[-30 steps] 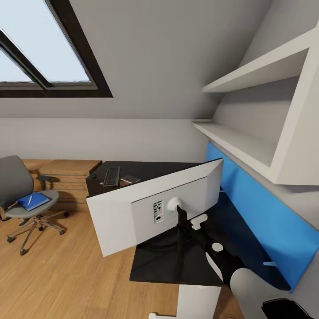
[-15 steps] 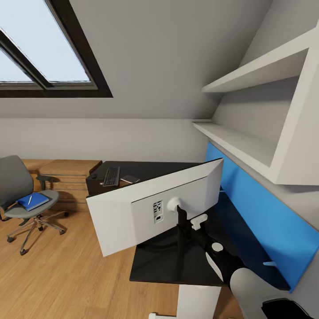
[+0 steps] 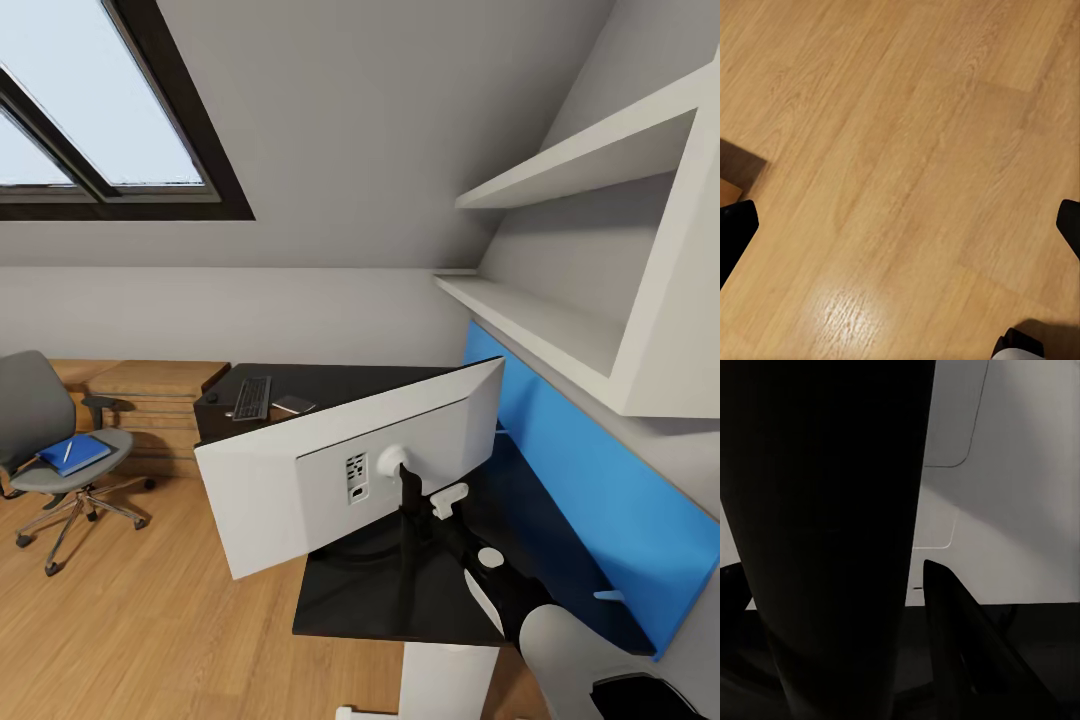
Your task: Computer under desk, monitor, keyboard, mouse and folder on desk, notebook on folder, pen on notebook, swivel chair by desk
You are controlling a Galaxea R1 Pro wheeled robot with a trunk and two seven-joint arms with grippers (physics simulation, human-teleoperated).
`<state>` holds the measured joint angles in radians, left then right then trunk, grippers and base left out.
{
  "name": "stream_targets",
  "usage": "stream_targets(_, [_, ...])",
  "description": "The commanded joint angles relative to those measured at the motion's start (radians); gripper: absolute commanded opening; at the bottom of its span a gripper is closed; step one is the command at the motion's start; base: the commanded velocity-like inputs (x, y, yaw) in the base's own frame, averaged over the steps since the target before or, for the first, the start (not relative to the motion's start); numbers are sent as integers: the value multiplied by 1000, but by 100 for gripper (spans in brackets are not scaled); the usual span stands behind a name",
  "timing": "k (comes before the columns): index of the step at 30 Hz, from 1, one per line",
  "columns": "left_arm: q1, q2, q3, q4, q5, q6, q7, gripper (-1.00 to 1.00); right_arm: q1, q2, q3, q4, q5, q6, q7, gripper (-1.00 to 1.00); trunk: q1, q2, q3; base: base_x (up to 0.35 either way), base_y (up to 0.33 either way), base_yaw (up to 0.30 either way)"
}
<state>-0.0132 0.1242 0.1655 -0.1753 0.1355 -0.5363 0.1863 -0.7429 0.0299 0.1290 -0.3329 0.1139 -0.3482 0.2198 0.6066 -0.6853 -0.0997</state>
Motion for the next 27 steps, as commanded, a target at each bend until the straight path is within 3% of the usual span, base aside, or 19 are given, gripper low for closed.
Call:
stream_targets(1, [-1,0,-4,0,10,-4,-1,100,-1,-1,9,3,3,0,-3,-100,0,-1,-2,0,0,0])
stream_targets(11, [-1,0,-6,0,10,-8,-1,100,-1,-1,9,3,3,-2,-3,-100,0,-1,-2,0,0,0])
stream_targets(21, [-1,0,-5,0,10,-8,-1,100,-1,-12,8,4,3,-1,-3,-100,0,-1,-2,272,0,0])
stream_targets(27, [-1,1,-4,0,11,-7,-1,100,-1,-15,6,5,3,0,-3,-100,0,-1,-2,75,-70,0])
